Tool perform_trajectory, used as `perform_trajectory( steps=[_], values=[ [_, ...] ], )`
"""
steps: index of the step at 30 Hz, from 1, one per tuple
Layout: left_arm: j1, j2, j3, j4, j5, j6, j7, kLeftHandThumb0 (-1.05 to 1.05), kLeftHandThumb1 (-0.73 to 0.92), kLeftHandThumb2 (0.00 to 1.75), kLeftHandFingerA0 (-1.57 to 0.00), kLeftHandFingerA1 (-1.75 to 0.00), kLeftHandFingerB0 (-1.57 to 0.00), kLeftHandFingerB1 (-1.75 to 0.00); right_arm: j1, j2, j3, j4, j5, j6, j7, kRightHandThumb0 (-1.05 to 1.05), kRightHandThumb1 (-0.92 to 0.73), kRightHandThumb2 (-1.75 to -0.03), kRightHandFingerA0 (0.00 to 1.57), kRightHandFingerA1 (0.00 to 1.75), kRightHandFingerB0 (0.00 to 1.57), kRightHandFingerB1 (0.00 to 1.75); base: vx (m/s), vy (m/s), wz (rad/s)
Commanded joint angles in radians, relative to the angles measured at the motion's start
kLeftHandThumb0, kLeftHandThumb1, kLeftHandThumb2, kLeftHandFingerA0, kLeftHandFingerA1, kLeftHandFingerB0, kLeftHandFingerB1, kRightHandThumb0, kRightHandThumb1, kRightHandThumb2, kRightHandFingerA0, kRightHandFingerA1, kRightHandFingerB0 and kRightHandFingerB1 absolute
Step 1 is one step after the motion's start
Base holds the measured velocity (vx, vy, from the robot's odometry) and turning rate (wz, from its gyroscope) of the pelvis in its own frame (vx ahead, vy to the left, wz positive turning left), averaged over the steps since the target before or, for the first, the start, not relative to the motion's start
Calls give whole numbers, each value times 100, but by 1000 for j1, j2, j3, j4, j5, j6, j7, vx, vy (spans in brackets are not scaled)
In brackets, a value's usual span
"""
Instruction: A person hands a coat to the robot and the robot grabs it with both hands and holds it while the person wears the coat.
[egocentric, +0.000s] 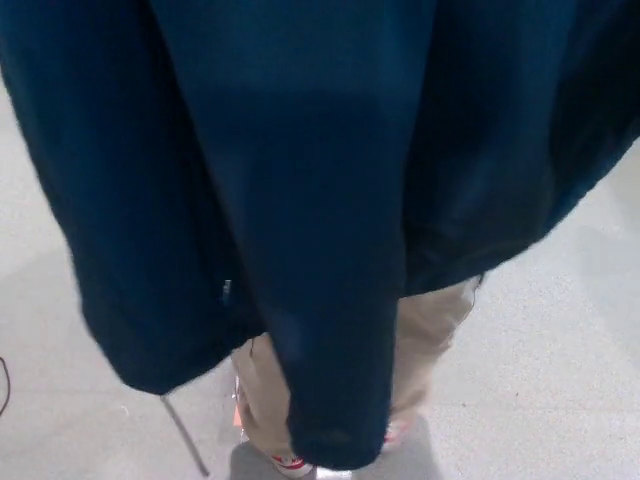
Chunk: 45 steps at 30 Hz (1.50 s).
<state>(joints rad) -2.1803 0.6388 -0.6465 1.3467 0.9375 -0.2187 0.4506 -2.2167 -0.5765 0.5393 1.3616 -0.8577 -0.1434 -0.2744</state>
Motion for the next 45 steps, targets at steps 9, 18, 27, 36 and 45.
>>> perform_trajectory(
  steps=[9, 18, 27, 36, 45],
  values=[
    [1, 46, -7, 8, 19, 42, -16, -38, 82, 66, -80, -169, -65, -146, -9, -34, 33, 2, -34, 65, -56, -40, -78, -68, 91, 174, 76, 152, 0, 0, 0],
    [-1, 45, -11, 9, 19, 42, -32, -37, 83, 65, -78, -171, -67, -144, -10, -35, 30, 3, -33, 71, -42, -42, -79, -69, 91, 174, 78, 152, 0, 0, 0],
    [0, 45, -6, 8, 13, 46, -30, -37, 82, 65, -78, -175, -63, -155, -7, -33, 21, 2, -27, 57, -45, -40, -80, -69, 91, 175, 75, 153, 0, 0, 0],
    [-1, 47, -18, 9, 26, 49, -30, -37, 82, 66, -79, -175, -65, -157, -9, -34, 29, 3, -38, 68, -44, -42, -80, -69, 90, 175, 76, 154, 0, 0, 0],
    [1, 47, -16, 8, 24, 46, -30, -37, 81, 66, -81, -175, -67, -156, -5, -35, 23, 2, -36, 67, -45, -42, -79, -70, 91, 173, 78, 152, 0, 0, 0]
  ],
)
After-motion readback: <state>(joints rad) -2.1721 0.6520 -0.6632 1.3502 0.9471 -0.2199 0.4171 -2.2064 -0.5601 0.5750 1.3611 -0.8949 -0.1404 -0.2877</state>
